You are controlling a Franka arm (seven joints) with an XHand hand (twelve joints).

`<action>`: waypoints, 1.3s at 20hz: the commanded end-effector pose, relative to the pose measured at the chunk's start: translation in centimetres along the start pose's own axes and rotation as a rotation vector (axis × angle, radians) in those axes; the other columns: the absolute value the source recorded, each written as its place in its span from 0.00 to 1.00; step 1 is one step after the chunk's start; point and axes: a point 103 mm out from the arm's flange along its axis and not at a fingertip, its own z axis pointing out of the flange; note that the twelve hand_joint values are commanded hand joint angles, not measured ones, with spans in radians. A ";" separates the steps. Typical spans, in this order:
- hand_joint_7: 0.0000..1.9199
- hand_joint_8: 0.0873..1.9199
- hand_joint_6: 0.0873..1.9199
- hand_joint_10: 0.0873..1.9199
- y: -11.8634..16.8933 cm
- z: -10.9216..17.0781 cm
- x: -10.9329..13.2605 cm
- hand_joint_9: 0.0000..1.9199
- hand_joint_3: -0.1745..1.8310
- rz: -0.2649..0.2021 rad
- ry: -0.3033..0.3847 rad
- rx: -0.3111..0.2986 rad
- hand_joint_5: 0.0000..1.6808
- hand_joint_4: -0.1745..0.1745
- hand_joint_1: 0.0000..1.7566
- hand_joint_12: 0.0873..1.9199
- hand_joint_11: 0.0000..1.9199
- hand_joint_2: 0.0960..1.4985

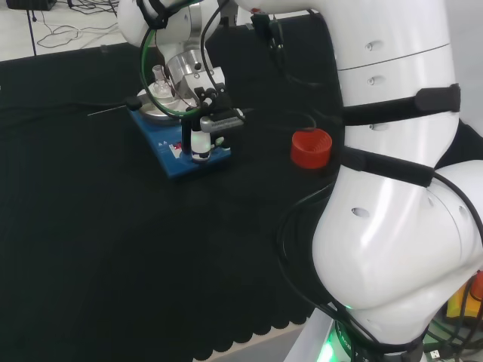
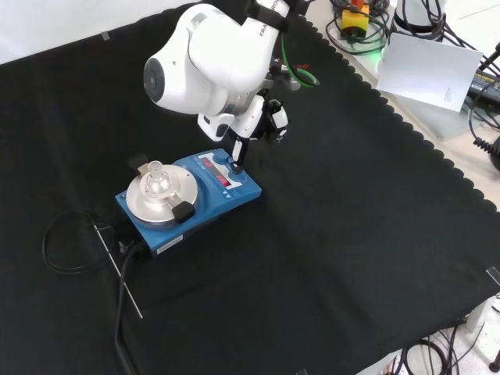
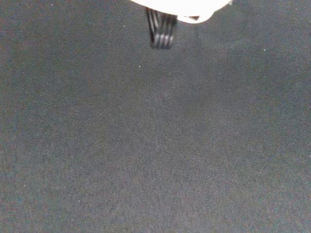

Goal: Turn on the heater.

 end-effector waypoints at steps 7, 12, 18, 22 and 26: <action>0.86 0.73 0.01 0.69 0.1 0.1 -0.3 0.92 0.63 -0.005 0.011 0.006 0.20 0.38 0.82 0.66 0.65 0.42; 0.86 0.73 0.01 0.69 0.3 0.2 -0.1 0.92 0.63 0.002 0.004 0.017 0.21 0.38 0.82 0.66 0.65 0.42; 0.86 0.73 0.01 0.69 0.4 0.4 -0.4 0.92 0.63 0.002 0.010 0.025 0.22 0.37 0.82 0.66 0.66 0.42; 0.86 0.73 0.01 0.69 0.4 0.3 -0.1 0.92 0.63 0.002 0.010 0.021 0.23 0.37 0.82 0.66 0.66 0.42; 0.86 0.73 0.02 0.69 -0.4 -0.4 -0.1 0.92 0.63 0.001 0.009 -0.005 0.23 0.37 0.82 0.66 0.66 0.42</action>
